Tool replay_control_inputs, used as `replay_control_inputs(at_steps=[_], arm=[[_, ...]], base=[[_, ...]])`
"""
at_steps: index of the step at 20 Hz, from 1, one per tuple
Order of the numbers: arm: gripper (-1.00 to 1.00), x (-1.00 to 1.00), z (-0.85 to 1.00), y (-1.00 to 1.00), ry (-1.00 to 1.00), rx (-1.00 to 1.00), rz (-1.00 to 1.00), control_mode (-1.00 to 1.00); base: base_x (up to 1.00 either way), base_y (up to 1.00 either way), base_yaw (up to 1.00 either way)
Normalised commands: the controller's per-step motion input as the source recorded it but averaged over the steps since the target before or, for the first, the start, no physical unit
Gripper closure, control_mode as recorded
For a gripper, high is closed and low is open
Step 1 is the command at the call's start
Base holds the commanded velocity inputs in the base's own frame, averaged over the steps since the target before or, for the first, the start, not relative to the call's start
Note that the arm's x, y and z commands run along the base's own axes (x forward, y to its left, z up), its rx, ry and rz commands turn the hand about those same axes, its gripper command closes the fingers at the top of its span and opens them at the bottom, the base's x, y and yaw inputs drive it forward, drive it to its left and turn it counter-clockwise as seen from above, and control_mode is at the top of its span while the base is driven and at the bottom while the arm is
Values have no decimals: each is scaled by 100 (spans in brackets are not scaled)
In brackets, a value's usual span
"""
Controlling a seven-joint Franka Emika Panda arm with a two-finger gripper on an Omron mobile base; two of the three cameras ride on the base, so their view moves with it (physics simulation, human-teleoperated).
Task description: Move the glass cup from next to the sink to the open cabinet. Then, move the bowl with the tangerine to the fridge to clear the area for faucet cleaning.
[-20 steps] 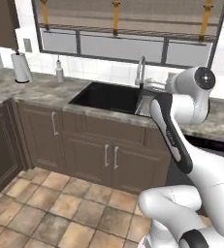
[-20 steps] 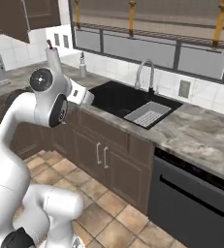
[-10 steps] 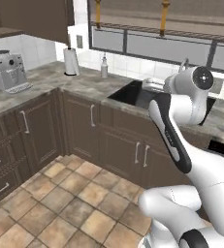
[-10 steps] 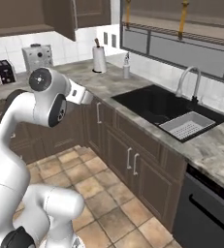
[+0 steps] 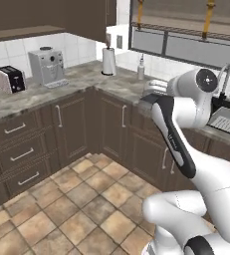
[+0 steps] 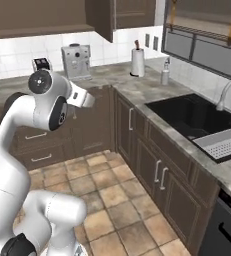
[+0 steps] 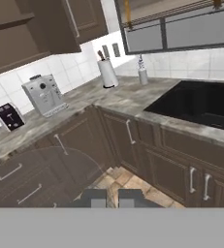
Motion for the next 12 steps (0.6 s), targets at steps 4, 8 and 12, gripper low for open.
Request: replay_control_inputs(at_steps=[4, 8, 12], arm=[[100, 0, 0, 0, 0, 0, 0, 100], [100, 0, 0, 0, 0, 0, 0, 100], [100, 0, 0, 0, 0, 0, 0, 100]], base=[[39, 0, 27], [63, -3, 20], [75, -14, 13]])
